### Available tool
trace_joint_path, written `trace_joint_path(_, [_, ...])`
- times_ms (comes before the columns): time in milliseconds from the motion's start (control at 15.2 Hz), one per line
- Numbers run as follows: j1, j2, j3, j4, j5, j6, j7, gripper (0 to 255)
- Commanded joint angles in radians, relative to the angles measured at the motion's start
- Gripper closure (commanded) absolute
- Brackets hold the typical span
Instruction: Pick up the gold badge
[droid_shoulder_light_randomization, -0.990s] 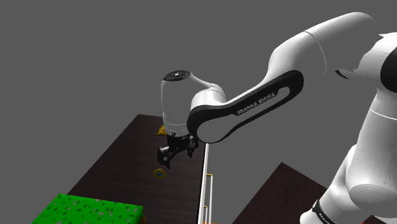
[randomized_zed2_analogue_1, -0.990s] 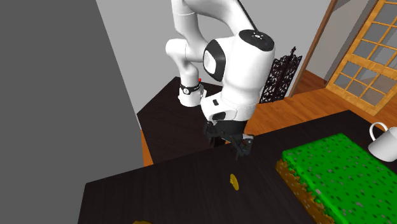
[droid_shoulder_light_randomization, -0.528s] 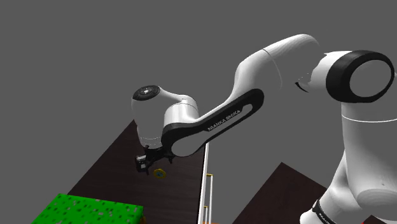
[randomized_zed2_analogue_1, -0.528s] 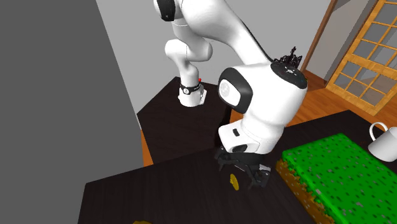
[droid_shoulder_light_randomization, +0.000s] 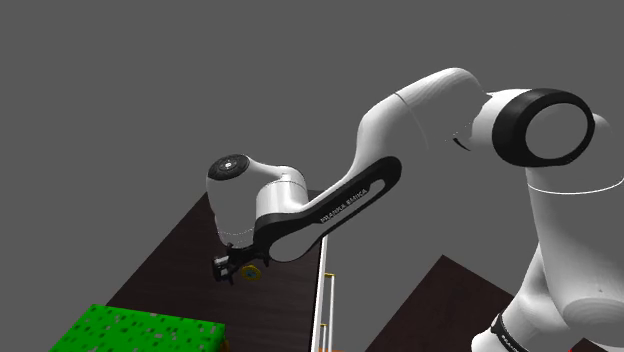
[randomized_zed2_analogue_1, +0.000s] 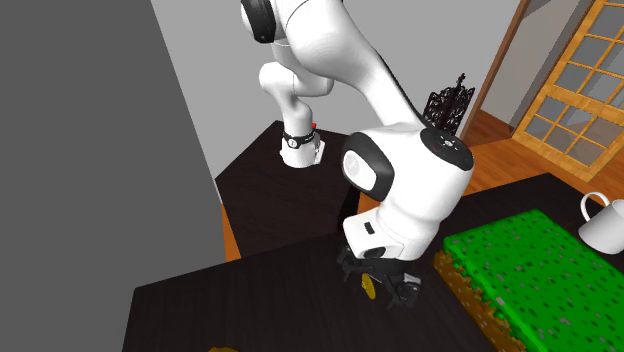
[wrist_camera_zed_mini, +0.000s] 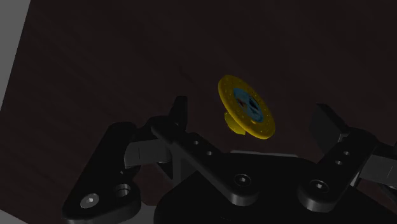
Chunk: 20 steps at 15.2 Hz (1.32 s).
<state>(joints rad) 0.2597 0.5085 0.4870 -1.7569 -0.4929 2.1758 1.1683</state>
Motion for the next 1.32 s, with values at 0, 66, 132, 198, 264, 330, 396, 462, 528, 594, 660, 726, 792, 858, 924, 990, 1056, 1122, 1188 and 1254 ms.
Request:
trace_joint_path(0, [0.001, 0.003, -0.001, -0.001, -0.002, 0.003, 0.002, 0])
trace_joint_path(66, [0.001, 0.002, -0.001, -0.002, -0.002, 0.004, 0.002, 255])
trace_joint_path(132, [0.001, 0.002, -0.001, -0.002, -0.002, 0.004, 0.002, 255])
trace_joint_path(198, [0.001, 0.002, -0.001, -0.002, -0.002, 0.004, 0.002, 255])
trace_joint_path(264, [0.001, 0.002, -0.001, -0.002, -0.002, 0.004, 0.002, 255])
trace_joint_path(330, [0.001, 0.002, -0.001, -0.002, -0.002, 0.004, 0.002, 255])
trace_joint_path(396, [0.001, 0.002, -0.001, -0.002, -0.002, 0.004, 0.002, 255])
trace_joint_path(462, [0.001, 0.002, -0.001, -0.002, -0.002, 0.004, 0.002, 255])
trace_joint_path(528, [0.001, 0.002, -0.001, -0.002, -0.002, 0.004, 0.002, 255])
trace_joint_path(594, [0.001, 0.002, -0.001, -0.002, -0.002, 0.004, 0.002, 255])
trace_joint_path(660, [0.001, 0.003, -0.001, -0.001, -0.002, 0.003, 0.002, 255])
trace_joint_path(726, [-0.001, -0.005, 0.002, 0.002, 0.003, -0.006, -0.002, 255])
trace_joint_path(792, [-0.003, -0.012, 0.005, 0.005, 0.009, -0.015, -0.007, 255])
trace_joint_path(858, [-0.004, -0.019, 0.008, 0.009, 0.014, -0.024, -0.012, 255])
trace_joint_path(924, [-0.006, -0.026, 0.011, 0.012, 0.02, -0.034, -0.016, 255])
trace_joint_path(990, [-0.008, -0.033, 0.014, 0.016, 0.025, -0.043, -0.021, 255])
trace_joint_path(1056, [-0.009, -0.04, 0.017, 0.02, 0.03, -0.053, -0.025, 255])
trace_joint_path(1122, [-0.011, -0.046, 0.019, 0.024, 0.035, -0.062, -0.03, 255])
trace_joint_path(1188, [-0.012, -0.053, 0.022, 0.029, 0.04, -0.072, -0.034, 255])
trace_joint_path(1254, [-0.013, -0.059, 0.024, 0.034, 0.045, -0.082, -0.038, 255])
